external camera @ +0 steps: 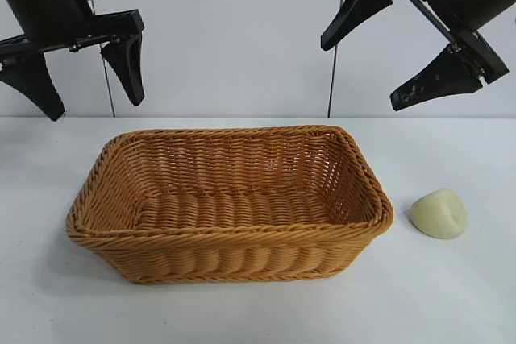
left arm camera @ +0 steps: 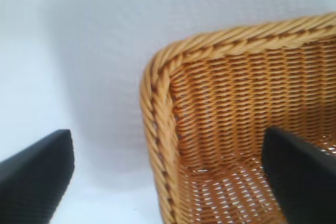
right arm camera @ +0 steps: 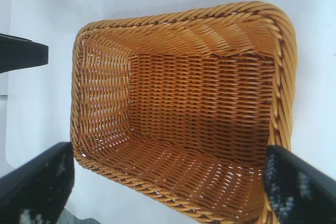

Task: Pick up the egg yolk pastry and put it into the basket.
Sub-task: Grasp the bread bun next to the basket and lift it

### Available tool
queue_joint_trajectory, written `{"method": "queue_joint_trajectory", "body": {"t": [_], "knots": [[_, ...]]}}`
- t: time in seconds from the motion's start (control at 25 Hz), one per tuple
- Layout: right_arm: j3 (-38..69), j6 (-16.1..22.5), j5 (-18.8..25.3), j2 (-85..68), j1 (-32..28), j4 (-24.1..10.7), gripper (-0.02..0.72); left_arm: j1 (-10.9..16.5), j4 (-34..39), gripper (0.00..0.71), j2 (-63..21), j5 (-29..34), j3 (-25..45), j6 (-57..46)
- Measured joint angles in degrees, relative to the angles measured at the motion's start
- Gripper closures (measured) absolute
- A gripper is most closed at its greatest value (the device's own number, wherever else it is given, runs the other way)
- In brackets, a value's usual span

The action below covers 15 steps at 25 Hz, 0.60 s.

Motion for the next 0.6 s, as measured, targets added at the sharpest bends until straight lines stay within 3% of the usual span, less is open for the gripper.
{"method": "queue_joint_trajectory", "body": {"t": [0.2, 0.6], "knots": [[0.00, 0.00, 0.00, 0.00, 0.00, 0.00, 0.008, 0.84, 5.93, 0.014, 0.00, 1.82, -1.57, 0.00], [0.00, 0.00, 0.00, 0.00, 0.00, -0.04, 0.008, 10.77, 8.25, 0.014, 0.00, 3.62, -1.57, 0.95]]}}
